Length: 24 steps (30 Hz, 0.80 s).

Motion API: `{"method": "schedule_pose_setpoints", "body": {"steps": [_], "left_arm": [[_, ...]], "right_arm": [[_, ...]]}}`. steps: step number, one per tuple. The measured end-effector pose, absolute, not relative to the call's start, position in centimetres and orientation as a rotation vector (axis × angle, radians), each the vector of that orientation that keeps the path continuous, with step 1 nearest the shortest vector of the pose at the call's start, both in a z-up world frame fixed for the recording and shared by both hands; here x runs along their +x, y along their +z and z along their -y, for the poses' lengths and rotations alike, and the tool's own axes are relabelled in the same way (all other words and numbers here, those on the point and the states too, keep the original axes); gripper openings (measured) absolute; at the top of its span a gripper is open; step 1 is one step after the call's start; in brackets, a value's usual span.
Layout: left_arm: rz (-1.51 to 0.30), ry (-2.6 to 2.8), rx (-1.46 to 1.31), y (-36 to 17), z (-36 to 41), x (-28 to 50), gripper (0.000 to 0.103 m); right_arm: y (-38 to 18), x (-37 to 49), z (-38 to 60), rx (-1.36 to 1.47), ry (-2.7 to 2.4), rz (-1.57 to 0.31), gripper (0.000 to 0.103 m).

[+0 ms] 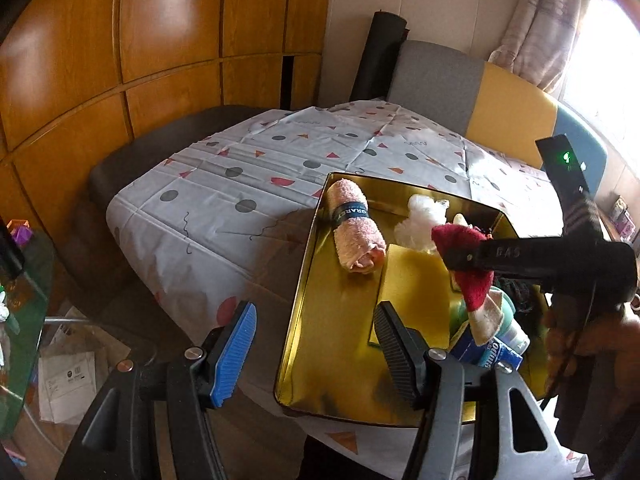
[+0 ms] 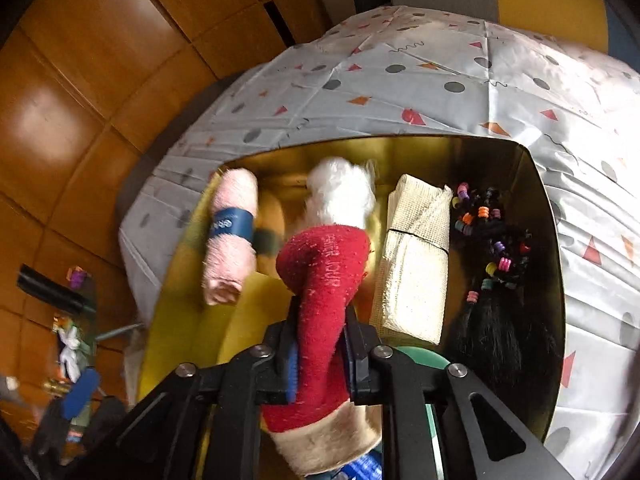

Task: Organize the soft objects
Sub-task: 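Lower the red sock into the tray and open the right tool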

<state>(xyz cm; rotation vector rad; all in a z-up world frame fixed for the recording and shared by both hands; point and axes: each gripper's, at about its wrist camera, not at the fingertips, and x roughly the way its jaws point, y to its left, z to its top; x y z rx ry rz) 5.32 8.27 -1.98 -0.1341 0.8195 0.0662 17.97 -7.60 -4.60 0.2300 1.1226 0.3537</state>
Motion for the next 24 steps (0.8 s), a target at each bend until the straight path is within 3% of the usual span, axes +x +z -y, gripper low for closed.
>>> {"method": "schedule_pose_setpoints", "body": {"steps": [6,24], "left_arm": [[-0.807,0.065,-0.135,-1.7,-8.2,5.1,0.062],[-0.788,0.056,-0.118,-0.9,-7.9,4.4,0.062]], "right_arm": [[-5.0,17.3,7.5,0.174,0.342,-1.111,0.039],[-3.9,15.6,8.7,0.167,0.330,-1.072,0.057]]}}
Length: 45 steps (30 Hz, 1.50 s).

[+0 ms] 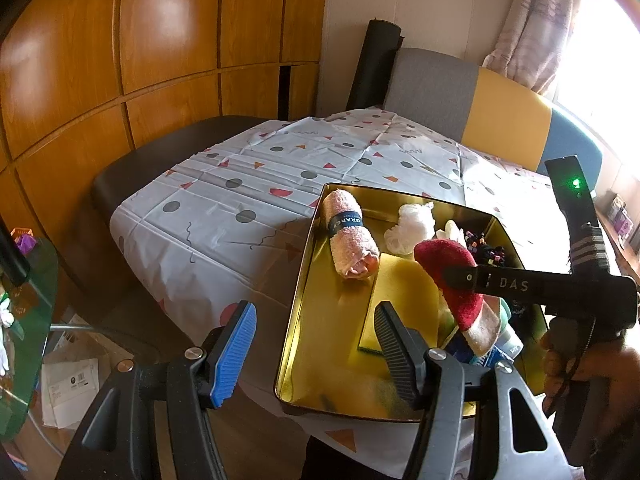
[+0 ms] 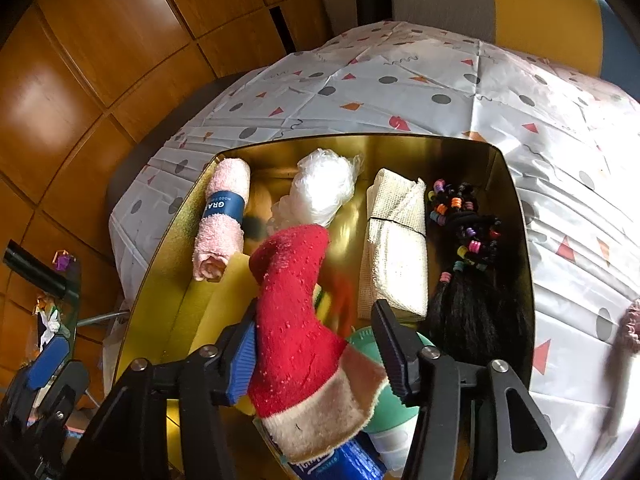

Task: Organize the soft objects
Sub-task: 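Lower the red sock into the tray and open the right tool, then move both tools to the white foam block and grasp it with the left tool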

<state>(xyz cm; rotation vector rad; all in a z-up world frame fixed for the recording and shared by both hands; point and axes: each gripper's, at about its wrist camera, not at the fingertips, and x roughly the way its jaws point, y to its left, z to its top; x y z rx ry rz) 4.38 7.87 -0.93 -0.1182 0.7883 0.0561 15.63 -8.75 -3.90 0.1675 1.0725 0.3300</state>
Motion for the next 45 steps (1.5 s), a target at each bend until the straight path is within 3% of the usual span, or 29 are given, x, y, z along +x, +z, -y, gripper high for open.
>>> {"method": "schedule_pose_setpoints", "body": {"steps": [24,41,45], "left_arm": [[-0.780,0.046,-0.081,-0.5,-6.7,4.0,0.062],[-0.780,0.015,-0.030,-0.3,-4.9,3.7,0.062],[-0.774,0.002,-0.009,-0.1,-4.2,3.7,0.062]], "right_arm": [[-0.6,12.8,10.1,0.116,0.310,-0.945,0.060],[1.4,10.5,17.2,0.181,0.211,-0.865,0.062],[1.5,9.9,19.6,0.181,0.164,-0.854,0.069]]}}
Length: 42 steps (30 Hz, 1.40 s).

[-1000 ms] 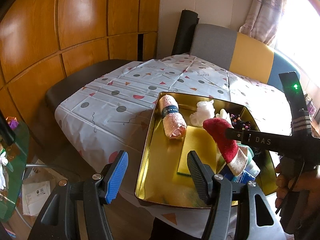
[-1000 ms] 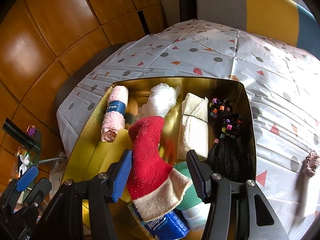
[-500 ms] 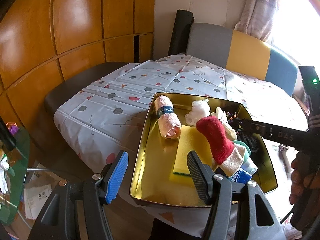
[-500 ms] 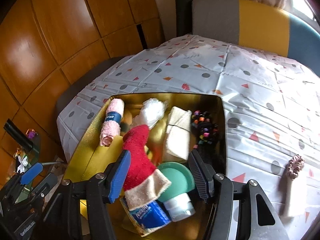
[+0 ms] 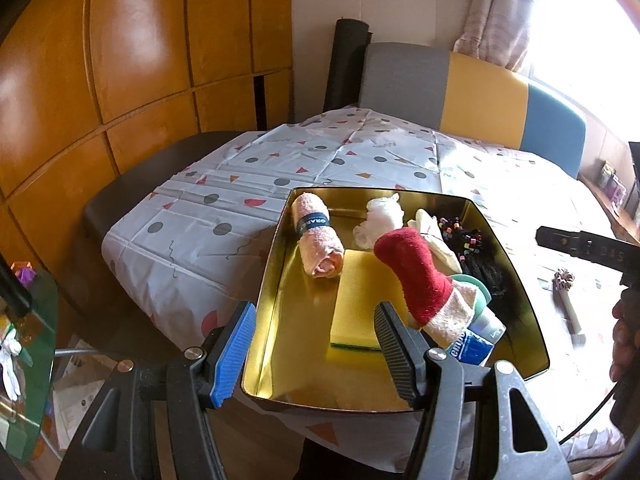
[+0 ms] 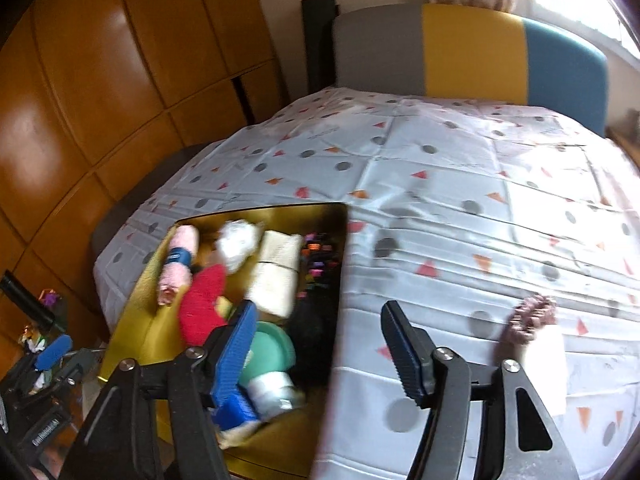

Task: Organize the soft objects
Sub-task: 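Move both tools to the white foam block and grasp it with the left tool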

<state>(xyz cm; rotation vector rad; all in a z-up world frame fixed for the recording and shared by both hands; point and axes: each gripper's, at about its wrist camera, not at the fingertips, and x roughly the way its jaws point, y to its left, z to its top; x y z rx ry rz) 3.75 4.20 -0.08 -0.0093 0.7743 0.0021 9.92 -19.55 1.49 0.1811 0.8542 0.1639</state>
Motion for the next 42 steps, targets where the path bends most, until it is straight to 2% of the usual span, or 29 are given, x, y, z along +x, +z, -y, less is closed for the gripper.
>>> {"method": "schedule_pose_setpoints", "body": {"steps": [17,26,30,42], "left_arm": [[-0.800,-0.068,0.059,-0.6,-0.8,3.9,0.062],[-0.797,-0.109,0.113,-0.1,1.8,4.0,0.062],[-0.794,-0.153,0.131,0.3,3.7,4.3,0.062],[-0.815,-0.413,0.170,2.0,12.3,5.1,0.062]], "right_arm": [[0.3,6.8,36.4,0.242,-0.185,-0.851,0.075],[-4.7,4.0,44.8,0.399,-0.399,-0.924,0.076],[-4.6,3.4,46.7,0.518,-0.418,-0.887,0.076],[-4.5,2.7,48.1,0.599,-0.472,-0.869,0.081]]}}
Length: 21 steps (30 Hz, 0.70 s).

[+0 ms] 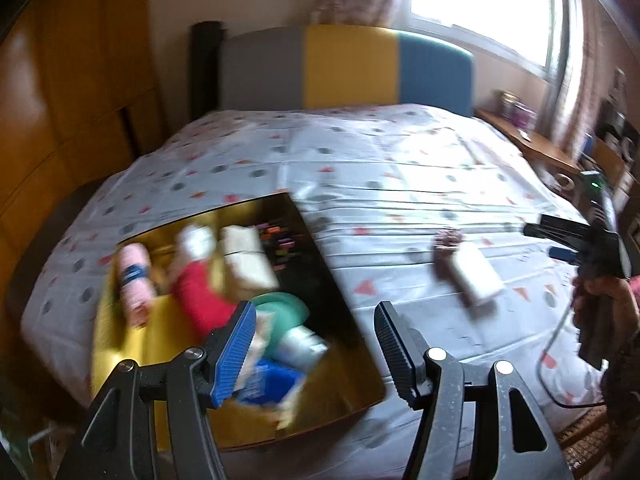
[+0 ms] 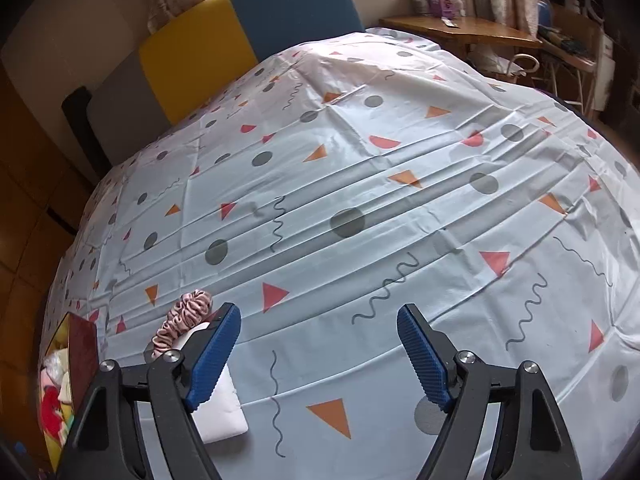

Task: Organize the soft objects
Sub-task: 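Move both tools to the white foam block and grasp it with the left tool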

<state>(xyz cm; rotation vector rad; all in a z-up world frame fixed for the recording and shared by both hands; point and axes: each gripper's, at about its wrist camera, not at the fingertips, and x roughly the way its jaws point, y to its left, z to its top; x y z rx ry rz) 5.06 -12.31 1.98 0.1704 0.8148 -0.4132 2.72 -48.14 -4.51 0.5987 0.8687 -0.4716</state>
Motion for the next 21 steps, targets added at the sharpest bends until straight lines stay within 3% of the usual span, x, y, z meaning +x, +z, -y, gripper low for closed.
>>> {"method": "schedule_pose_setpoints", "body": {"steps": [11,15,21], "left_arm": [[-0.997,-0.641,0.249,-2.7,25.0,7.0,0.063],[-1.056,-0.699,0.206,-4.4,28.7,8.0,0.081],[-1.145,-0.651,0.166,-6.8,32.6,10.2,0.085]], "right_arm": [[-4.0,1.9,49.4,0.668,-0.496,-0.836,0.084],[-3.6,1.5,49.8,0.684,-0.501,-0.816,0.086],[-3.6,1.3,50.3,0.714,-0.501,-0.812,0.086]]}}
